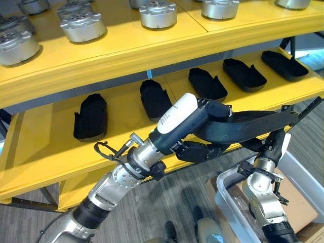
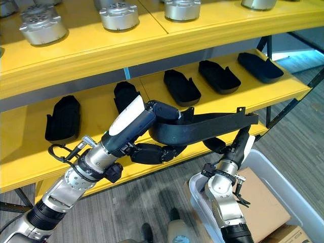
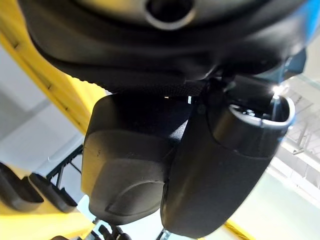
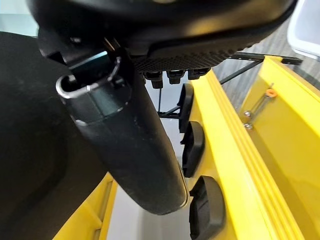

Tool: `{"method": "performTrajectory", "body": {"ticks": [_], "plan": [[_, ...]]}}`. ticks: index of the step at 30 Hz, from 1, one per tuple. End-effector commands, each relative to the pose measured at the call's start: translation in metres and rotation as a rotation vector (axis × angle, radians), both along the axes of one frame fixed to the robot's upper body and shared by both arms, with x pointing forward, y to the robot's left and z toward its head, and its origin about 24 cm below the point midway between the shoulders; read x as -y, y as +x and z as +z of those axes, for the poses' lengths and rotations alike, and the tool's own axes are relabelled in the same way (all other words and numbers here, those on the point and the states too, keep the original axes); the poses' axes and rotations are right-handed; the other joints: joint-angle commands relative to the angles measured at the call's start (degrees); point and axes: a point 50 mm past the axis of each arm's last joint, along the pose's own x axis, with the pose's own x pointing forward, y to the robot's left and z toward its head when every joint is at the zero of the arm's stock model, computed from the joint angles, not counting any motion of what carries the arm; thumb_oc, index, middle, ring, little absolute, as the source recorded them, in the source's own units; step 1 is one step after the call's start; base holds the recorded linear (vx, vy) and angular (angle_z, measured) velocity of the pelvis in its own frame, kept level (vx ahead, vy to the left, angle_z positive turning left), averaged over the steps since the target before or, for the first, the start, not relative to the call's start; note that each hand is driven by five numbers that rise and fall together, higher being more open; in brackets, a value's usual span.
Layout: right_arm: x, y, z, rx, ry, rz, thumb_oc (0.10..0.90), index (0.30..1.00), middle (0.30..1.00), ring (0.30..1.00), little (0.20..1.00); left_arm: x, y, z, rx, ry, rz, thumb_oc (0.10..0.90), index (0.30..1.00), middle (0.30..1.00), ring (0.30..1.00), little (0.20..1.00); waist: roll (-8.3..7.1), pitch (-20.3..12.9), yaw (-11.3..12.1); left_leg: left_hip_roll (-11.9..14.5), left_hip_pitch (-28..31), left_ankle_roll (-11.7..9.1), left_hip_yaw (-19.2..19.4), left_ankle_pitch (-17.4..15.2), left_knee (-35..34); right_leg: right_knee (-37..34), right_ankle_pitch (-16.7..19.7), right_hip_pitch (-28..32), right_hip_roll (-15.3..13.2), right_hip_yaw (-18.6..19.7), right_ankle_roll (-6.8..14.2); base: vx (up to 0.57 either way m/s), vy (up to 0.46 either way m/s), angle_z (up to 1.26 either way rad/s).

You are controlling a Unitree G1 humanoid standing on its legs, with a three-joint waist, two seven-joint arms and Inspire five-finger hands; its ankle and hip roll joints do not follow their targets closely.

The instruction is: Move parts from the plastic box to the shelf.

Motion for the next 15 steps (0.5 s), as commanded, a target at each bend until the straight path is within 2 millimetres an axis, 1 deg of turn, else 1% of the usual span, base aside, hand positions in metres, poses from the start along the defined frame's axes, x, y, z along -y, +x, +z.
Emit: {"method": "performTrajectory", "body": {"ticks": [1,3,6,7,10,11,12,13,14,15], "plan": [[-0.006,0.005,0.046,0.234,-0.069,0.042,0.900,1.000,1.000,1.000,1.000,-0.005,-0.021,0.040,0.281,-0.245,-0.031,0.400,0.300,0.300,0.300,0.300,0.26,-5.4,-0.1,-0.5,4.1,-2.3,-3.1,-7.1,-3.6,-7.2,2.0,4.2,4.8,-3.7,-2.3,0.00,0.000,0.00],[-0.007,0.003,0.045,0.220,-0.074,0.057,0.900,1.000,1.000,1.000,1.000,-0.010,-0.022,0.038,0.301,-0.251,0.007,0.400,0.300,0.300,0.300,0.300,0.43,-5.9,0.2,-0.4,4.2,-2.5,-2.6,-7.1,-3.6,-11.0,0.7,7.1,4.6,-4.1,-2.8,0.02,-0.041,0.05],[-0.007,0.001,0.043,0.210,-0.075,0.068,0.900,1.000,1.000,1.000,1.000,-0.018,-0.021,0.038,0.304,-0.257,0.039,0.400,0.300,0.300,0.300,0.300,0.61,-6.4,0.6,-0.4,4.5,-2.7,-1.7,-7.1,-3.6,-13.2,-0.1,8.9,4.3,-4.8,-3.1,0.03,-0.046,0.11],[-0.006,0.001,0.040,0.200,-0.062,0.070,0.900,1.000,1.000,1.000,1.000,-0.021,-0.023,0.036,0.335,-0.247,0.064,0.400,0.300,0.300,0.300,0.300,0.70,-6.8,0.9,-0.5,4.8,-2.6,-0.9,-7.2,-3.6,-14.3,-0.5,9.7,4.2,-5.2,-3.2,0.04,-0.044,-0.01],[-0.004,-0.001,0.039,0.203,-0.071,0.081,0.900,1.000,1.000,1.000,1.000,-0.026,-0.024,0.035,0.355,-0.250,0.101,0.400,0.300,0.300,0.300,0.300,1.00,-6.9,0.8,-1.3,5.6,-2.4,1.1,-7.6,-2.8,-14.8,-0.7,10.1,4.2,-5.8,-3.2,0.03,-0.025,0.01],[-0.003,-0.002,0.041,0.216,-0.079,0.101,0.900,1.000,1.000,1.000,1.000,-0.030,-0.024,0.035,0.374,-0.255,0.131,0.400,0.300,0.300,0.300,0.300,0.99,-6.5,0.9,-2.2,4.6,-2.5,1.7,-9.0,1.6,-14.3,-0.9,10.0,3.8,-5.6,-3.6,0.00,0.000,0.00],[-0.002,-0.003,0.043,0.233,-0.094,0.120,0.900,1.000,1.000,1.000,1.000,-0.033,-0.025,0.035,0.403,-0.260,0.158,0.400,0.300,0.300,0.300,0.300,0.65,-5.7,1.3,-3.1,2.4,-3.1,0.5,-11.1,7.5,-13.7,-1.3,10.5,3.3,-4.9,-4.0,-0.04,0.033,0.04],[-0.001,-0.003,0.045,0.244,-0.100,0.132,0.900,1.000,1.000,1.000,1.000,-0.035,-0.026,0.036,0.421,-0.260,0.179,0.400,0.300,0.300,0.300,0.300,0.27,-5.2,1.8,-3.4,0.7,-3.8,-0.3,-11.1,10.7,-13.6,-1.0,10.6,2.7,-4.5,-4.3,-0.05,0.036,0.04],[-0.001,-0.003,0.046,0.248,-0.102,0.137,0.900,1.000,1.000,1.000,1.000,-0.035,-0.026,0.036,0.427,-0.263,0.185,0.400,0.300,0.300,0.300,0.300,0.18,-5.1,1.9,-3.3,-0.2,-4.1,-0.5,-11.5,12.3,-13.5,-1.0,10.6,2.6,-4.4,-4.4,-0.06,0.122,0.09],[0.001,-0.003,0.050,0.263,-0.112,0.140,0.900,1.000,1.000,1.000,1.000,-0.040,-0.025,0.035,0.438,-0.276,0.215,0.400,0.300,0.300,0.300,0.300,-0.60,-4.6,2.3,-0.4,-2.4,-6.0,1.3,-13.1,16.7,-13.4,-1.5,11.3,1.0,-5.7,-4.7,-0.04,0.183,0.15]]}}
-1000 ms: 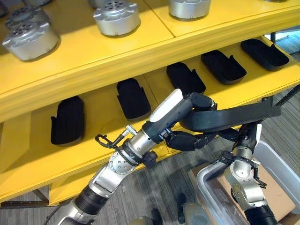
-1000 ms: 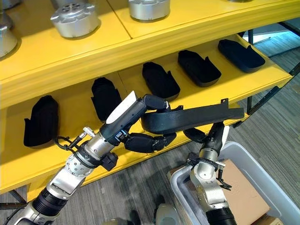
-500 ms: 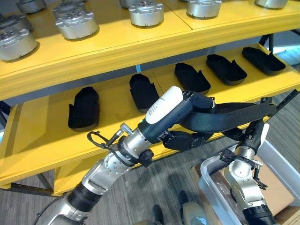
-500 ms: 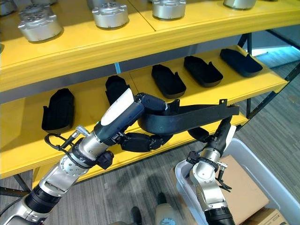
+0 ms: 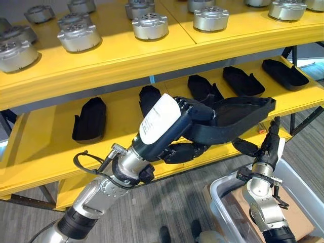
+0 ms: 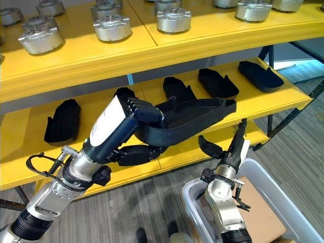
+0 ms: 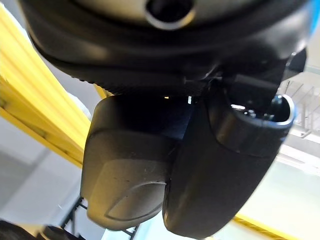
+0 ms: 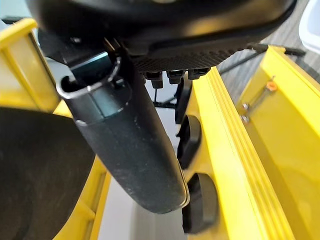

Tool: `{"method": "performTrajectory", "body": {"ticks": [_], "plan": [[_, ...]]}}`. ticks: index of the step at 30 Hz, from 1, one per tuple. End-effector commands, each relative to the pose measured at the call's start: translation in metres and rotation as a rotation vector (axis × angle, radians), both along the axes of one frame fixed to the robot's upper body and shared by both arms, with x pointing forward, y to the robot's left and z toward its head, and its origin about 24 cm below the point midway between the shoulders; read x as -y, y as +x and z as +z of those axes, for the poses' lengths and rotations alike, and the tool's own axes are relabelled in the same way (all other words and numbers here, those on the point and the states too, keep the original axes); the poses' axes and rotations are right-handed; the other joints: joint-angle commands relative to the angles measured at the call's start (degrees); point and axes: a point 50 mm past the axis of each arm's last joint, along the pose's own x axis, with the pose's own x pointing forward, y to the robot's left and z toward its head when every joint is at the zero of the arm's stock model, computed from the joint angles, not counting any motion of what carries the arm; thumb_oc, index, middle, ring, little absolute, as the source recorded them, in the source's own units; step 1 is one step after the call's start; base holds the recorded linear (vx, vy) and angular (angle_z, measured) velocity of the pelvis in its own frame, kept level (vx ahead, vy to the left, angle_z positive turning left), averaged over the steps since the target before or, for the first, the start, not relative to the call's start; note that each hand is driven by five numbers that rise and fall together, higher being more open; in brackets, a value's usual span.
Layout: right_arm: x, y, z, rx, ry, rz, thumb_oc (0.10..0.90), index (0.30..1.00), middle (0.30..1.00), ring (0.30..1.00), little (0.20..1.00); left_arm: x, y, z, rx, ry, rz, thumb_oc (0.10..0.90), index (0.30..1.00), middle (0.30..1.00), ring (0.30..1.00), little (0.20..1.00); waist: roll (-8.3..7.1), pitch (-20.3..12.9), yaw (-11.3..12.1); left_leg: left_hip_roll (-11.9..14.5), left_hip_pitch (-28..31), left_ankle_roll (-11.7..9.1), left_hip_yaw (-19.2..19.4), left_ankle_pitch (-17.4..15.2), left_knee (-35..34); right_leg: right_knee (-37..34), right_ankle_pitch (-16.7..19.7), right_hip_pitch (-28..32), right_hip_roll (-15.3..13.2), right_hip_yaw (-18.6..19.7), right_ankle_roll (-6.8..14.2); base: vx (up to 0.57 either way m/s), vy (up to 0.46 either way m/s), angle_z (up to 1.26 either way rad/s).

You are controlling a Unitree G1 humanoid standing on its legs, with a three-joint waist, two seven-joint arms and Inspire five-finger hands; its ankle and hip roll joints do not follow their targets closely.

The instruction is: Move parts from the plastic box to the shelf.

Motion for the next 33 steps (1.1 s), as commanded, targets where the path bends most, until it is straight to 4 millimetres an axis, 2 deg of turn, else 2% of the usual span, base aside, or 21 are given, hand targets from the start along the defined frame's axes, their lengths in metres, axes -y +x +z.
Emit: {"method": "performTrajectory", "body": {"ticks": [1,2,3,5,7,8,11,12,15,18,19,21,24,25,26,27,28,30,31,32,33], "plan": [[0.001,0.006,0.067,0.345,-0.072,0.072,0.900,1.000,1.000,1.000,1.000,-0.015,-0.014,0.039,0.268,-0.254,0.004,0.400,0.300,0.300,0.300,0.300,-2.55,-2.5,1.4,-0.4,-0.8,0.0,5.0,-13.3,13.7,4.6,-4.8,0.1,-2.0,-2.1,1.8,0.00,0.407,0.13],[0.000,0.009,0.069,0.343,-0.084,0.096,0.900,1.000,1.000,1.000,1.000,-0.018,-0.014,0.037,0.286,-0.262,0.042,0.400,0.300,0.300,0.300,0.300,-2.33,-2.9,1.4,4.6,0.4,-1.3,4.8,-9.9,8.3,4.5,-5.0,0.1,-2.9,-2.8,2.0,0.04,0.389,0.33],[-0.001,0.010,0.070,0.340,-0.086,0.103,0.900,1.000,1.000,1.000,1.000,-0.019,-0.014,0.036,0.287,-0.266,0.049,0.400,0.300,0.300,0.300,0.300,-2.15,-3.0,1.4,6.4,0.7,-2.0,4.4,-8.2,5.8,4.4,-5.3,0.2,-3.2,-2.8,2.1,0.08,0.494,0.43],[-0.002,0.014,0.071,0.328,-0.095,0.116,0.900,1.000,1.000,1.000,1.000,-0.022,-0.014,0.034,0.306,-0.258,0.080,0.400,0.300,0.300,0.300,0.300,-1.84,-3.2,1.9,11.5,1.3,-4.7,3.2,-1.5,-0.8,3.7,-5.9,1.2,-4.6,-3.0,2.0,0.08,0.387,0.37],[0.001,0.016,0.074,0.327,-0.100,0.122,0.900,1.000,1.000,1.000,1.000,-0.023,-0.011,0.034,0.314,-0.262,0.096,0.400,0.300,0.300,0.300,0.300,-1.30,-3.1,1.7,13.5,1.2,-5.9,2.9,0.3,-2.7,2.9,-6.0,2.1,-6.2,-3.7,2.5,0.05,0.380,0.15],[0.003,0.017,0.074,0.329,-0.111,0.120,0.900,1.000,1.000,1.000,1.000,-0.024,-0.010,0.034,0.315,-0.264,0.102,0.400,0.300,0.300,0.300,0.300,-1.09,-3.2,1.7,13.6,1.4,-6.2,3.1,0.1,-3.1,2.7,-5.8,2.3,-6.8,-3.9,2.9,0.08,0.524,0.20],[0.007,0.016,0.071,0.318,-0.114,0.095,0.900,1.000,1.000,1.000,1.000,-0.026,-0.007,0.034,0.316,-0.266,0.114,0.400,0.300,0.300,0.300,0.300,-0.24,-3.7,1.5,12.4,3.0,-6.7,5.0,-0.9,-3.9,1.5,-3.9,2.8,-9.8,-5.8,5.5,0.10,0.435,0.09],[0.009,0.012,0.069,0.315,-0.128,0.075,0.900,1.000,1.000,1.000,1.000,-0.027,-0.008,0.033,0.321,-0.263,0.119,0.400,0.300,0.300,0.300,0.300,-0.27,-3.9,1.6,11.1,3.5,-6.2,5.4,-1.8,-3.6,0.8,-2.5,3.2,-11.2,-6.4,6.6,0.12,0.354,0.19],[0.009,0.005,0.064,0.288,-0.100,0.054,0.900,1.000,1.000,1.000,1.000,-0.031,-0.010,0.033,0.314,-0.240,0.125,0.400,0.300,0.300,0.300,0.300,-0.84,-4.7,2.1,8.4,4.0,-4.8,5.4,-3.7,-3.4,-1.3,1.3,3.7,-14.3,-7.4,7.8,0.11,0.281,0.28],[0.009,0.004,0.061,0.282,-0.089,0.031,0.900,1.000,1.000,1.000,1.000,-0.031,-0.009,0.035,0.302,-0.234,0.112,0.400,0.300,0.300,0.300,0.300,-1.26,-5.2,2.8,6.7,3.6,-3.7,5.2,-4.9,-3.2,-2.4,2.9,3.8,-16.2,-8.3,8.4,0.06,0.220,0.25],[0.008,0.004,0.059,0.280,-0.089,0.019,0.900,1.000,1.000,1.000,1.000,-0.029,-0.006,0.036,0.296,-0.218,0.108,0.400,0.300,0.300,0.300,0.300,-1.34,-5.4,3.1,5.3,3.3,-2.6,4.7,-5.9,-2.8,-1.5,3.3,3.2,-17.2,-8.8,8.4,0.10,0.246,0.18],[0.007,0.004,0.058,0.276,-0.095,0.010,0.900,1.000,1.000,1.000,1.000,-0.027,-0.005,0.036,0.291,-0.214,0.107,0.400,0.300,0.300,0.300,0.300,-1.41,-5.3,3.5,4.1,3.1,-1.4,4.2,-6.7,-2.5,0.3,3.2,2.6,-17.4,-9.1,8.0,0.10,0.237,0.19],[0.001,0.007,0.057,0.271,-0.099,0.037,0.900,1.000,1.000,1.000,1.000,-0.031,-0.007,0.033,0.313,-0.201,0.146,0.400,0.300,0.300,0.300,0.300,-1.58,-4.9,5.4,2.7,3.6,0.2,5.5,-6.9,-2.9,4.8,5.3,1.0,-18.9,-14.2,8.0,0.07,0.171,0.02],[-0.001,0.008,0.057,0.270,-0.100,0.055,0.900,1.000,1.000,1.000,1.000,-0.034,-0.007,0.032,0.320,-0.194,0.165,0.400,0.300,0.300,0.300,0.300,-1.53,-4.9,6.0,2.4,4.4,0.3,5.4,-7.4,-3.5,6.1,5.3,0.9,-19.3,-15.2,8.7,0.08,0.150,-0.43],[-0.004,0.010,0.056,0.265,-0.096,0.081,0.900,1.000,1.000,1.000,1.000,-0.038,-0.008,0.030,0.327,-0.187,0.192,0.400,0.300,0.300,0.300,0.300,-1.49,-4.3,6.7,2.1,5.1,0.8,7.1,-7.0,-4.3,7.8,6.2,0.4,-20.0,-17.4,8.8,0.10,0.158,-0.65],[-0.006,0.012,0.056,0.261,-0.093,0.096,0.900,1.000,1.000,1.000,1.000,-0.041,-0.009,0.029,0.335,-0.177,0.215,0.400,0.300,0.300,0.300,0.300,-1.46,-3.9,7.1,1.7,5.8,1.1,7.6,-7.0,-5.1,9.9,6.8,-0.2,-20.1,-18.0,9.2,0.07,0.119,-0.95],[-0.006,0.013,0.056,0.260,-0.082,0.095,0.900,1.000,1.000,1.000,1.000,-0.043,-0.008,0.029,0.340,-0.165,0.228,0.400,0.300,0.300,0.300,0.300,-1.48,-3.8,6.9,1.6,6.1,1.4,7.4,-7.0,-5.5,11.3,6.3,-1.0,-18.9,-16.1,9.2,0.13,0.035,-0.91],[-0.002,0.012,0.057,0.270,-0.081,0.090,0.900,1.000,1.000,1.000,1.000,-0.043,-0.005,0.030,0.328,-0.173,0.224,0.400,0.300,0.300,0.300,0.300,-1.65,-3.9,5.5,1.6,5.9,1.7,6.1,-7.1,-5.4,11.4,4.0,-1.9,-14.2,-11.2,8.4,0.13,-0.038,-0.52],[-0.001,0.012,0.058,0.273,-0.083,0.089,0.900,1.000,1.000,1.000,1.000,-0.043,-0.005,0.030,0.328,-0.176,0.226,0.400,0.300,0.300,0.300,0.300,-1.64,-3.9,5.4,1.7,5.9,1.7,6.0,-7.1,-5.4,11.4,3.7,-2.0,-13.7,-10.8,8.3,0.19,-0.105,0.13],[-0.001,0.010,0.060,0.292,-0.104,0.109,0.900,1.000,1.000,1.000,1.000,-0.044,-0.003,0.030,0.327,-0.195,0.249,0.400,0.300,0.300,0.300,0.300,-2.04,-4.4,4.5,1.8,5.6,1.4,5.2,-6.7,-5.5,7.9,2.7,-2.1,-11.0,-8.2,7.5,0.21,-0.132,0.23],[-0.002,0.010,0.062,0.301,-0.111,0.130,0.900,1.000,1.000,1.000,1.000,-0.046,-0.002,0.029,0.326,-0.207,0.264,0.400,0.300,0.300,0.300,0.300,-2.27,-4.4,4.3,1.8,5.7,1.3,5.0,-6.8,-5.6,5.9,2.8,-2.4,-10.6,-7.6,7.5,0.23,-0.147,0.28]]}}
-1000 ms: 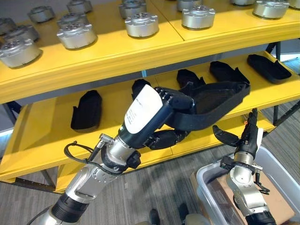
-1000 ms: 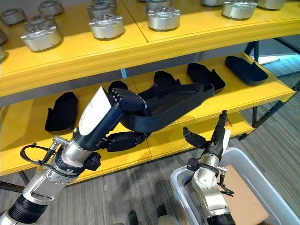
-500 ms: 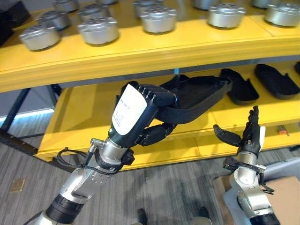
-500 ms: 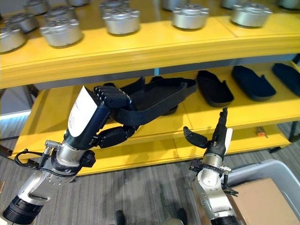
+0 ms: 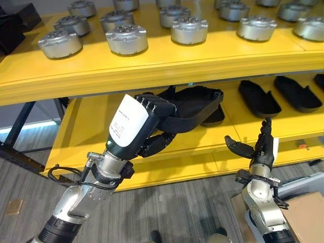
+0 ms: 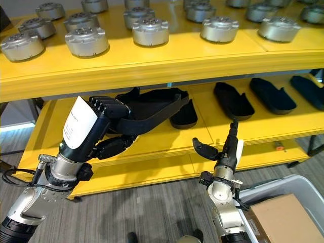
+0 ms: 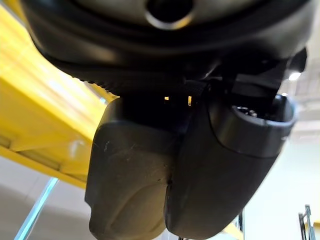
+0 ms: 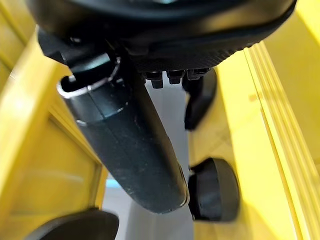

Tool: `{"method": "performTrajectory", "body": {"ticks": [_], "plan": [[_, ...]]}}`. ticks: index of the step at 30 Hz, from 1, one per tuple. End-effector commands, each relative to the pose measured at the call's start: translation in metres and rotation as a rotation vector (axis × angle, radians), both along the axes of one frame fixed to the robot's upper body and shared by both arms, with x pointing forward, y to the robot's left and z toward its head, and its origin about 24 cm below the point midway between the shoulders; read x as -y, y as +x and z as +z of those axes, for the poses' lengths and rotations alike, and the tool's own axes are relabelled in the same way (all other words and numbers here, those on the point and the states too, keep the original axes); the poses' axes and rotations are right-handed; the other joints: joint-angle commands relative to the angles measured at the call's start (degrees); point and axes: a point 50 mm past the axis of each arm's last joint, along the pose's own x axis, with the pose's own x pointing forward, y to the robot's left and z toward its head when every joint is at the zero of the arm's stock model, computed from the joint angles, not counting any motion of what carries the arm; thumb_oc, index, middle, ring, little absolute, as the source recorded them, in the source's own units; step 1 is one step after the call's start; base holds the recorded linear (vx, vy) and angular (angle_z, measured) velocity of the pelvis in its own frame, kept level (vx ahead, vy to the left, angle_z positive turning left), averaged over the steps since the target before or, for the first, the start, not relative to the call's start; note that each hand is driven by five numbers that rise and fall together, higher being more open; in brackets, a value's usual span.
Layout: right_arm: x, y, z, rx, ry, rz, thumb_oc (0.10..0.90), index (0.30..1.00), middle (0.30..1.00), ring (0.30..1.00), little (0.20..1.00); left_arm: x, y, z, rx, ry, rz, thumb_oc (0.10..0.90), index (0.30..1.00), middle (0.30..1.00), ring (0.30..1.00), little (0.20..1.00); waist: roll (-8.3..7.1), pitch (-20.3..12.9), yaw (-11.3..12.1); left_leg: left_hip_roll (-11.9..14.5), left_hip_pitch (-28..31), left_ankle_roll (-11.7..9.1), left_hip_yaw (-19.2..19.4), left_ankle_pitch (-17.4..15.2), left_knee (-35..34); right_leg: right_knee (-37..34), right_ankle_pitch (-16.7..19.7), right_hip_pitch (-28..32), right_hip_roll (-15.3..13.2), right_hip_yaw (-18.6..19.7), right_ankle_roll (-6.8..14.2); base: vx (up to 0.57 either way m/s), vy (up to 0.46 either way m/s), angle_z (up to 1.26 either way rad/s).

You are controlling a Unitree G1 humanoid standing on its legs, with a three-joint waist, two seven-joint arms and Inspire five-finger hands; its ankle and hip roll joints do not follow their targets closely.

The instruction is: Move parts from the plastic box to the shelf.

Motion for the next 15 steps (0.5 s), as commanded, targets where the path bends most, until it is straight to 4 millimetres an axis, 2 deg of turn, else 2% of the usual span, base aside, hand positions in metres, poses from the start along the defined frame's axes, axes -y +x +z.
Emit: {"method": "performTrajectory", "body": {"ticks": [1,2,3,4,5,8,15], "plan": [[0.000,0.014,0.065,0.328,-0.121,0.091,0.900,1.000,1.000,1.000,1.000,-0.002,-0.008,0.044,0.249,-0.219,-0.031,0.400,0.300,0.300,0.300,0.300,1.46,-4.2,-0.2,-3.8,0.5,3.5,-1.7,-6.5,-0.1,-1.9,0.2,-2.5,4.1,1.8,-0.9,0.23,-0.164,0.10],[-0.003,0.012,0.071,0.349,-0.144,0.144,0.900,1.000,1.000,1.000,1.000,-0.007,-0.010,0.043,0.262,-0.239,0.007,0.400,0.300,0.300,0.300,0.300,1.09,-4.0,-0.7,-3.9,1.2,3.3,-2.0,-7.1,-0.4,-6.9,1.7,-3.8,5.0,2.7,-0.5,0.26,-0.184,0.10],[-0.005,0.010,0.075,0.362,-0.142,0.178,0.900,1.000,1.000,1.000,1.000,-0.009,-0.012,0.041,0.273,-0.242,0.027,0.400,0.300,0.300,0.300,0.300,1.08,-3.8,-1.4,-3.9,1.8,3.4,-2.6,-7.5,-0.4,-8.8,3.0,-5.1,5.9,5.0,-0.2,0.35,-0.243,0.12],[-0.007,0.006,0.079,0.377,-0.149,0.190,0.900,1.000,1.000,1.000,1.000,-0.011,-0.014,0.040,0.283,-0.251,0.044,0.400,0.300,0.300,0.300,0.300,1.21,-3.5,-2.7,-3.9,2.2,3.7,-3.9,-8.4,-0.4,-9.6,2.6,-5.5,7.7,9.7,0.3,0.29,-0.237,0.15],[-0.007,0.002,0.082,0.386,-0.159,0.200,0.900,1.000,1.000,1.000,1.000,-0.012,-0.014,0.040,0.286,-0.255,0.060,0.400,0.300,0.300,0.300,0.300,0.96,-3.6,-3.4,-4.0,2.0,3.6,-4.2,-8.2,-0.3,-10.0,2.7,-5.6,8.2,11.1,0.1,0.23,-0.221,0.31],[-0.009,-0.003,0.082,0.404,-0.192,0.235,0.900,1.000,1.000,1.000,1.000,-0.014,-0.015,0.039,0.315,-0.256,0.092,0.400,0.300,0.300,0.300,0.300,0.67,-3.2,-3.7,-3.3,1.5,3.2,-4.0,-8.4,0.9,-8.6,1.6,-5.9,8.6,10.8,-0.2,0.16,-0.200,0.34],[-0.014,-0.027,0.108,0.547,-0.371,0.293,0.900,1.000,1.000,1.000,1.000,-0.029,-0.021,0.042,0.427,-0.348,0.206,0.400,0.300,0.300,0.300,0.300,0.76,-2.0,-4.7,-0.6,-0.9,1.3,-1.8,-7.8,3.7,-5.3,-3.5,-4.7,9.0,8.3,-2.1,0.08,-0.071,0.05]]}}
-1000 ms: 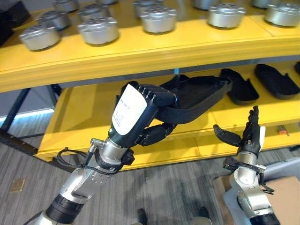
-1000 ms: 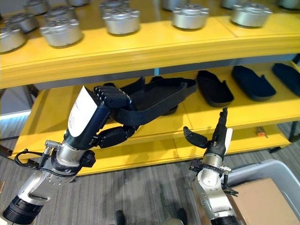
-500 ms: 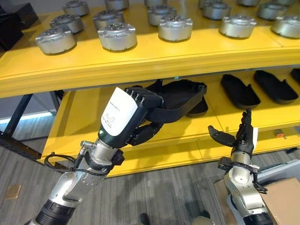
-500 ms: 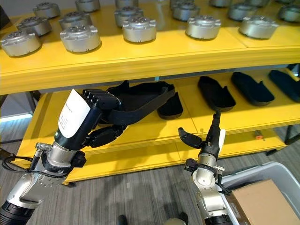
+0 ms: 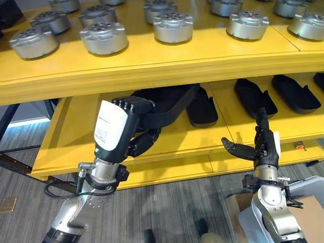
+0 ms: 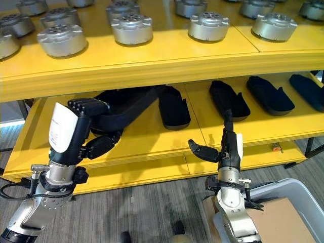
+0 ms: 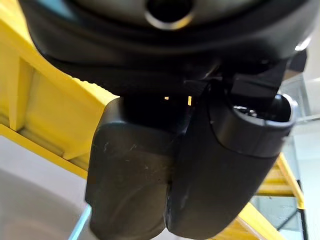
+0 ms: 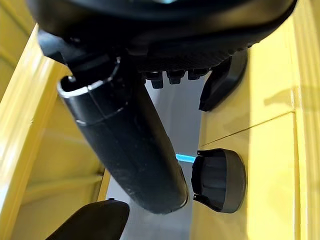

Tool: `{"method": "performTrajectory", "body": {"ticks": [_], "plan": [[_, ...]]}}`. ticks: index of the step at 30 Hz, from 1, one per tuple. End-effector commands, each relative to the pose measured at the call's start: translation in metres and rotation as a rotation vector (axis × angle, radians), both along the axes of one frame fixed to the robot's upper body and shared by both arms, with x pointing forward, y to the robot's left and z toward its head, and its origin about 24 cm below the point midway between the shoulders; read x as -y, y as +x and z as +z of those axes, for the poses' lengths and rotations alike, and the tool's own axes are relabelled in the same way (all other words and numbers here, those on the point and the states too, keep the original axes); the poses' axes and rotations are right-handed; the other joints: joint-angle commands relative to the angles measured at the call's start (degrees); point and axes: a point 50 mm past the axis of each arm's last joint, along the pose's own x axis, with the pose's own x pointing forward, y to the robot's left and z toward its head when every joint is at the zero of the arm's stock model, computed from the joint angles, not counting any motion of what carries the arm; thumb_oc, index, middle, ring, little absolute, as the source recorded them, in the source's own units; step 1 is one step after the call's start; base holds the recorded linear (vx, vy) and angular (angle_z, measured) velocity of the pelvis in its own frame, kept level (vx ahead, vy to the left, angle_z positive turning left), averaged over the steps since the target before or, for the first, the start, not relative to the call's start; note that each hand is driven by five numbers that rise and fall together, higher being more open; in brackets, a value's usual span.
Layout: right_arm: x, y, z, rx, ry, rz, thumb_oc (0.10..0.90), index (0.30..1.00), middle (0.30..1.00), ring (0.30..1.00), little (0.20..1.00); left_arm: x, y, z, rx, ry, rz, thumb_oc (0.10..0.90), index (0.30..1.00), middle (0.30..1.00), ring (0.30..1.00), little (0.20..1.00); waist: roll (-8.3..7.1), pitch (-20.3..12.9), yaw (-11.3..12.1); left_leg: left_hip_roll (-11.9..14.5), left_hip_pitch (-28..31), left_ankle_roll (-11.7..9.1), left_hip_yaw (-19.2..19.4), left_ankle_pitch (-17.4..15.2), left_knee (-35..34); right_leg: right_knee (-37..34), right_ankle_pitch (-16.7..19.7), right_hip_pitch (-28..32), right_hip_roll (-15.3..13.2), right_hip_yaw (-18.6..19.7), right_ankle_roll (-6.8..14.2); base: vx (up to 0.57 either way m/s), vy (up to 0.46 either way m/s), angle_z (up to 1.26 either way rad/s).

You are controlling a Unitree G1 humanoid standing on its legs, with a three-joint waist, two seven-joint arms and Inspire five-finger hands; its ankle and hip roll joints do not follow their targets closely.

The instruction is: Move parts from the plastic box to the shelf.

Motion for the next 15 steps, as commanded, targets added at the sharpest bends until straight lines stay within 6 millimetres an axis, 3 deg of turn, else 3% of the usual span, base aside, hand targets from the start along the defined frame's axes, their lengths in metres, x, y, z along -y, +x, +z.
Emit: {"method": "performTrajectory", "body": {"ticks": [1,9,15], "plan": [[-0.015,-0.011,0.078,0.457,-0.101,0.090,0.900,1.000,1.000,1.000,1.000,-0.008,-0.019,0.058,0.433,-0.128,0.020,0.400,0.300,0.300,0.300,0.300,-2.07,-1.3,-0.2,-3.8,2.4,4.1,2.3,-9.8,3.6,5.6,-3.0,-4.6,-0.2,-1.8,0.3,0.03,-0.017,0.03],[-0.014,-0.015,0.081,0.452,-0.148,0.114,0.900,1.000,1.000,1.000,1.000,-0.021,-0.025,0.053,0.440,-0.142,0.117,0.400,0.300,0.300,0.300,0.300,-1.94,-1.5,0.2,-3.6,3.0,3.0,2.2,-9.2,2.2,3.9,-3.6,-2.3,-0.5,-2.4,0.4,0.05,0.009,0.05],[-0.027,-0.020,0.086,0.479,-0.198,0.215,0.900,1.000,1.000,1.000,1.000,-0.042,-0.028,0.049,0.481,-0.194,0.280,0.400,0.300,0.300,0.300,0.300,-2.17,-2.0,1.5,-3.5,3.3,2.6,1.6,-9.4,2.5,3.3,-4.2,-1.1,-0.7,-3.0,0.2,0.04,-0.043,0.01]]}}
